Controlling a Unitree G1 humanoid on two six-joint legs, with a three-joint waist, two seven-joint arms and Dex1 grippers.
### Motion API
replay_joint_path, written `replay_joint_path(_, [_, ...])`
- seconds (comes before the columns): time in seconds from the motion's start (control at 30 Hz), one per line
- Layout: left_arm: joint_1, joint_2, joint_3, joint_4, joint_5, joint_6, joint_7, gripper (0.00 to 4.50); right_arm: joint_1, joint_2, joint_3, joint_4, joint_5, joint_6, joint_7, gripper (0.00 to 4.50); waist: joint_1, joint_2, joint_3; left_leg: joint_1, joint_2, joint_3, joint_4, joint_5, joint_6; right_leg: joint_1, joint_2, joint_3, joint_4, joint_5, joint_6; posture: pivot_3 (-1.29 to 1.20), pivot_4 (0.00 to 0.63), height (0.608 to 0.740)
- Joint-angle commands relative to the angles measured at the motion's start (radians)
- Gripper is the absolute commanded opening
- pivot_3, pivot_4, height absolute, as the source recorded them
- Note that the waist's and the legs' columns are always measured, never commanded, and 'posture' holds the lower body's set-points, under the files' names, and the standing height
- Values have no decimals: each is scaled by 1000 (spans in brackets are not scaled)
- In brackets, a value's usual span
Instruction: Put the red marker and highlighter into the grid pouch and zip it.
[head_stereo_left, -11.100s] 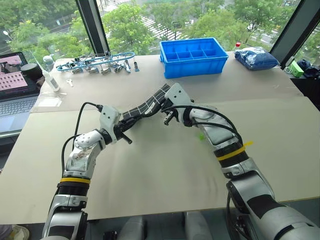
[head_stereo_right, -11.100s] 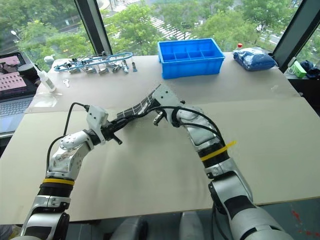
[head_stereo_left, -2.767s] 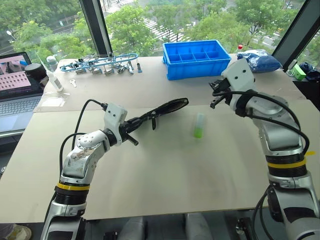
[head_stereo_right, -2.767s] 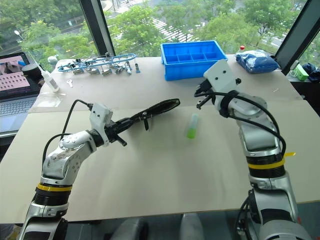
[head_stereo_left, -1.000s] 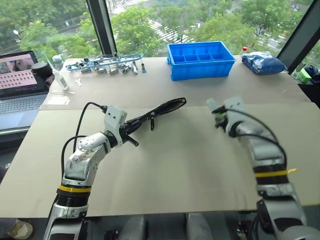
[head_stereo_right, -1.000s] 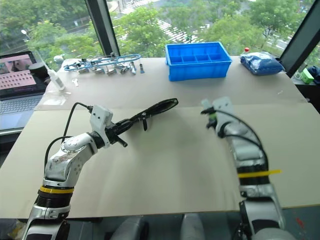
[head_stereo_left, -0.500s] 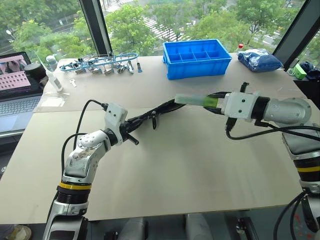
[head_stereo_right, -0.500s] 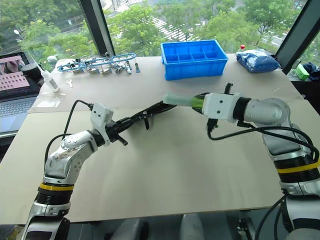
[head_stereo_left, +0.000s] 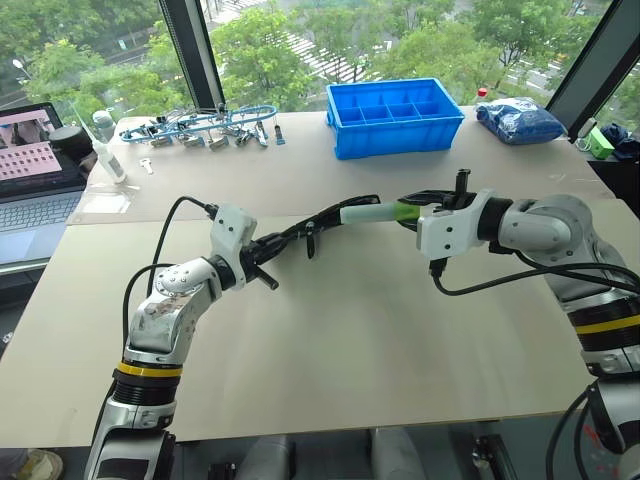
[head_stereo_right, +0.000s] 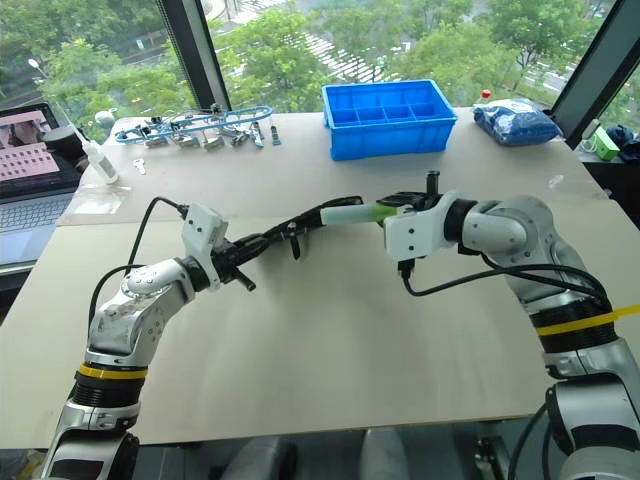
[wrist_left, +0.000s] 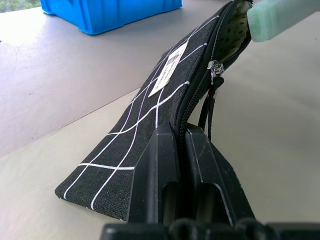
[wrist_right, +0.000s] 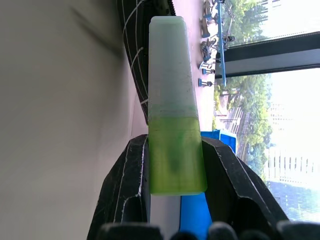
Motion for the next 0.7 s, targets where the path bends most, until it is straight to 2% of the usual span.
replay_joint_path(0.03, [-19,6,3,-21,-7,-5,-6,0,-31,-11,-21,7,-17,-1,-12,1078,0,0,0,0,0,0,0,0,0,0,0,0,0,0,0,0,150,740])
replay_joint_path(0.4, [-32,0,-4,-4,-5,-11,-9,0,-51,54,85,36,-204,-25,-61,1078,-5,0,0,0,0,0,0,0,0,0,0,0,0,0,0,0,150,740])
replay_joint_path(0.7, [-40,-5,-13,8,-4,-18,-15,0,-79,229,149,18,-268,55,-93,1078,-7,0,0,0,0,0,0,1,-1,-1,0,0,1,0,0,0,150,740])
